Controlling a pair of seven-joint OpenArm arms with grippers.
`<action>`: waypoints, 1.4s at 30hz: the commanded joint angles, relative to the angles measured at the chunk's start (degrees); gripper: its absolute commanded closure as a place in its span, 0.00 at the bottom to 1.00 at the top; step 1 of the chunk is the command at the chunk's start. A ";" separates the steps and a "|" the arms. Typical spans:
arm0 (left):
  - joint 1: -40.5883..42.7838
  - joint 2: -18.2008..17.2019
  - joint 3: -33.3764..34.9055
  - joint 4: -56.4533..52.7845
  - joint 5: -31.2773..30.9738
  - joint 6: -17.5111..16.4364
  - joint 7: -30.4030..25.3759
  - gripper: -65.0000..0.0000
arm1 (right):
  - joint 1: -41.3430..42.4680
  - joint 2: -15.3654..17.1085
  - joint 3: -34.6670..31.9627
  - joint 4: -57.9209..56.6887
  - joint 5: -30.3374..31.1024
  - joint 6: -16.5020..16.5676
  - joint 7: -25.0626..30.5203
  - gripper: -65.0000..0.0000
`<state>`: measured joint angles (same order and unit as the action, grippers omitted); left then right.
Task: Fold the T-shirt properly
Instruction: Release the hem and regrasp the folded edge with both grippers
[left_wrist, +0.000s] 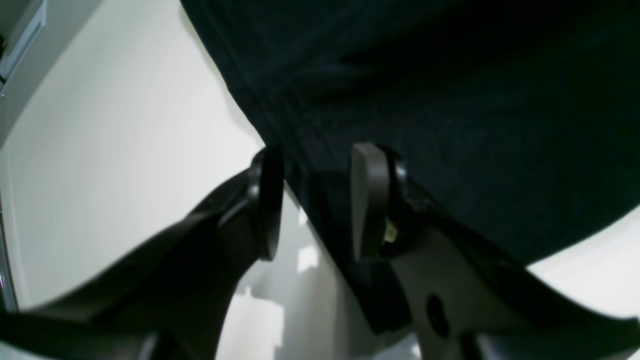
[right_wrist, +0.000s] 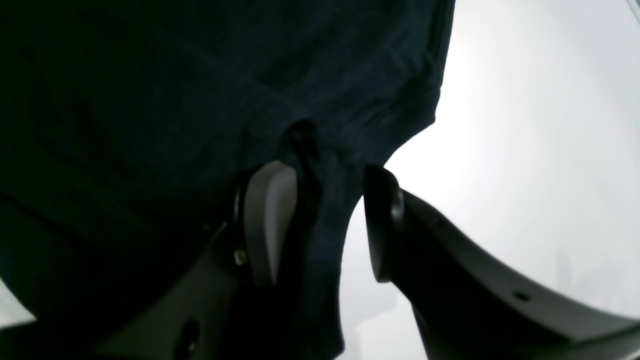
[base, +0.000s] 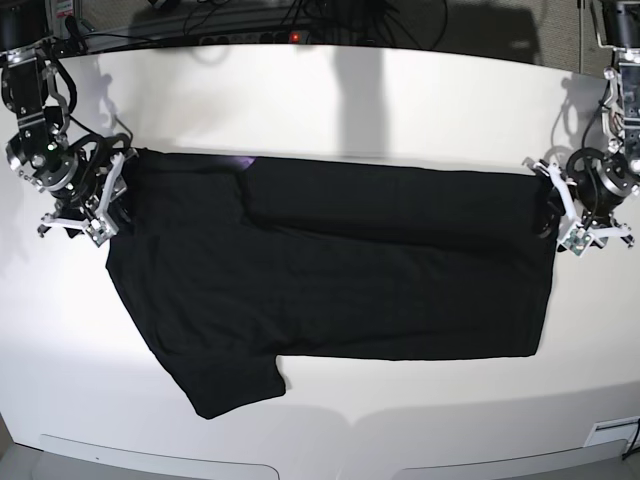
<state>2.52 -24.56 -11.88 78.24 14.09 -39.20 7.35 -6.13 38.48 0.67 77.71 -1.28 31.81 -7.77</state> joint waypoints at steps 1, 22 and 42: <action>-0.76 -1.57 -0.37 0.87 -0.76 0.70 -0.72 0.66 | 1.07 1.88 0.96 1.22 1.68 -0.72 1.01 0.60; -0.76 8.33 -0.39 1.25 -28.96 4.68 10.84 1.00 | 1.01 -3.13 6.03 9.18 30.42 -0.52 -24.04 1.00; 5.42 8.63 -0.39 -9.77 -29.14 1.40 5.81 1.00 | -4.83 -6.69 6.03 0.11 22.23 -3.52 -18.43 1.00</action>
<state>7.66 -15.38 -12.23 68.31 -16.40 -37.71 10.61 -10.74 30.83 6.46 77.56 21.37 28.12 -23.90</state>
